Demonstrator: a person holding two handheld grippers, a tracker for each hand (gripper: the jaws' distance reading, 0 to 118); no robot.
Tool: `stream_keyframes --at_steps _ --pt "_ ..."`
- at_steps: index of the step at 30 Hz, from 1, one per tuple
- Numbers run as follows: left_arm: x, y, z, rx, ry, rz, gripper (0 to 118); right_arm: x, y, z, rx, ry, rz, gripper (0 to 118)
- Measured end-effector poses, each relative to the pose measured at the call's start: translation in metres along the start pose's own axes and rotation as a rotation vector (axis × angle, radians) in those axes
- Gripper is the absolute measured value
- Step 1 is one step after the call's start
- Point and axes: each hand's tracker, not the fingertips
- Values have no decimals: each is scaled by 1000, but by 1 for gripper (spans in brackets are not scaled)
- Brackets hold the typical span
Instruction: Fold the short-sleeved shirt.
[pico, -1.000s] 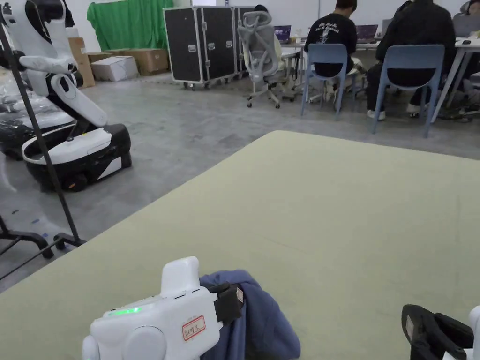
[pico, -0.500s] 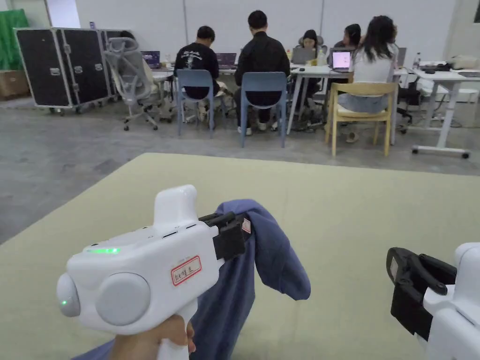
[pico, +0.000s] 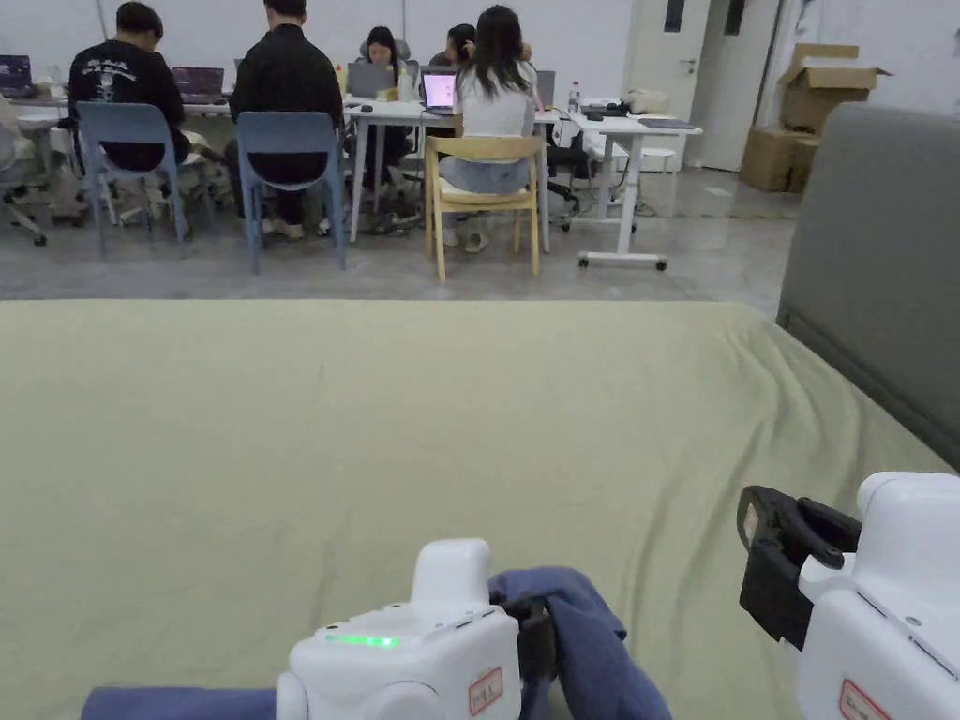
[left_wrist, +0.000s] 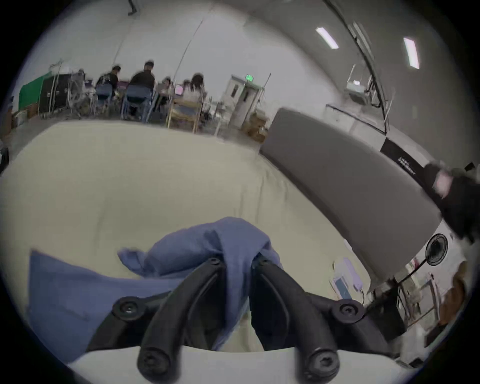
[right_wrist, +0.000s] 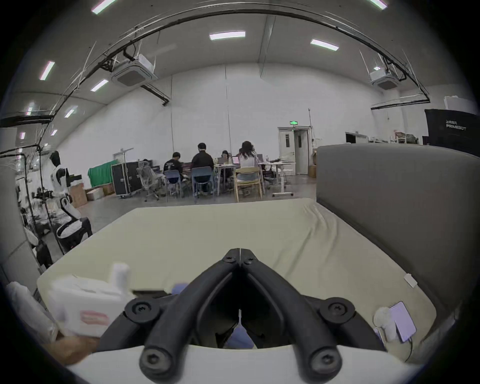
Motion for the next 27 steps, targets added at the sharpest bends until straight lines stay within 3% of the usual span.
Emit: stream_keyframes --at_steps 1,2,3,4,6,11,18,20,21,22,23,25,27 --pt "-2 -12 -19 -35 -6 32 19 4 -3 0 -10 -7 0 2" --pt "-4 -22 -34 -60 7 53 47 7 -4 -1 -20 -13 -2 2" --pt "-5 -31 -51 -128 34 48 94 11 -6 -2 -31 -14 -4 2" --pt "-6 -39 -66 -217 66 43 118 14 -8 -2 -43 -11 -6 2" --pt "-8 -53 -85 -371 88 -7 118 17 -11 -2 -51 -5 -2 2" --pt "-14 -68 -85 -380 84 49 118 17 -12 -5 -50 -14 32 2" --pt "-15 -33 9 -116 164 25 118 5 -15 2 -41 16 32 2" --pt "-15 -26 54 20 196 -4 110 -3 -17 5 -41 30 30 2" --pt "-14 -23 73 75 223 -12 95 -6 -19 6 -40 42 29 2" --pt "-15 -23 98 122 285 -30 44 -10 -21 8 -41 53 25 2" --pt "-13 -25 118 174 406 -72 0 -16 -23 9 -47 66 21 2" --pt "-12 -31 145 258 565 -114 0 -26 -28 11 -49 87 24 2" --pt "-19 -37 175 229 565 -126 0 -41 -35 11 -52 79 37 2"
